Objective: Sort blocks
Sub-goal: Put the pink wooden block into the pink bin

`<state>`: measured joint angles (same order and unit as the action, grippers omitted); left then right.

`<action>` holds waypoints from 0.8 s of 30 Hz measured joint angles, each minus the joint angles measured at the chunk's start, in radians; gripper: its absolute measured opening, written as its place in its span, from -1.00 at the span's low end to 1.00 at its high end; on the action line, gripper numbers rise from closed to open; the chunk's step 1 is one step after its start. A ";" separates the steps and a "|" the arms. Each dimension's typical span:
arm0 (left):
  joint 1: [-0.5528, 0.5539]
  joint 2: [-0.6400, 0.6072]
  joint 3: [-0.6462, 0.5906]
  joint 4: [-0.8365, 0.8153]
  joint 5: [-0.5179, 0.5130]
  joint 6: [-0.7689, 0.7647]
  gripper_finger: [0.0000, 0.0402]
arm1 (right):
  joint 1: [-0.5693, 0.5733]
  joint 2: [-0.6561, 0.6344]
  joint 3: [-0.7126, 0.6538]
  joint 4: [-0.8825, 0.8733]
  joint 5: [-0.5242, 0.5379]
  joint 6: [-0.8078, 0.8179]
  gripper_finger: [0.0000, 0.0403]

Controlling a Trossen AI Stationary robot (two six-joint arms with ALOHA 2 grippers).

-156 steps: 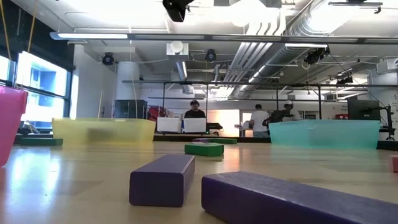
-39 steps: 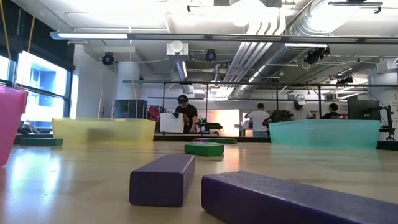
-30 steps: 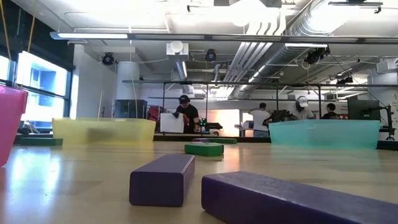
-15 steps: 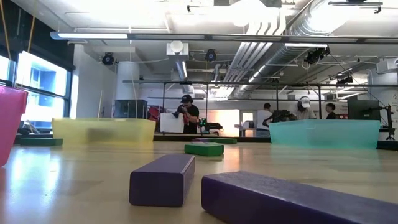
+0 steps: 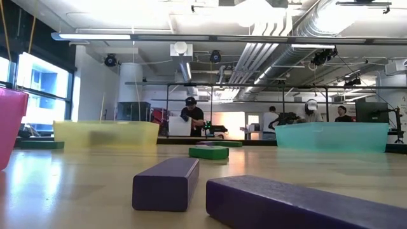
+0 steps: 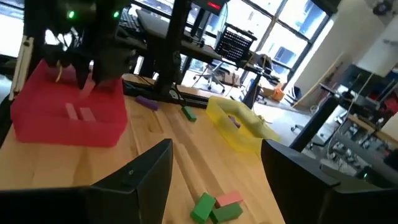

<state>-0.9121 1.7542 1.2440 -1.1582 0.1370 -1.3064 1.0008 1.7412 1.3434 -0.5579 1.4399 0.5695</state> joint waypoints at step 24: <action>0.016 0.000 -0.175 0.212 -0.035 0.023 -0.18 | -0.022 0.001 0.000 0.059 -0.140 0.193 0.15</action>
<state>-0.8959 1.7541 1.0688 -0.9462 0.1022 -1.2829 0.9787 1.7420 1.3434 -0.4986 1.3003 0.7626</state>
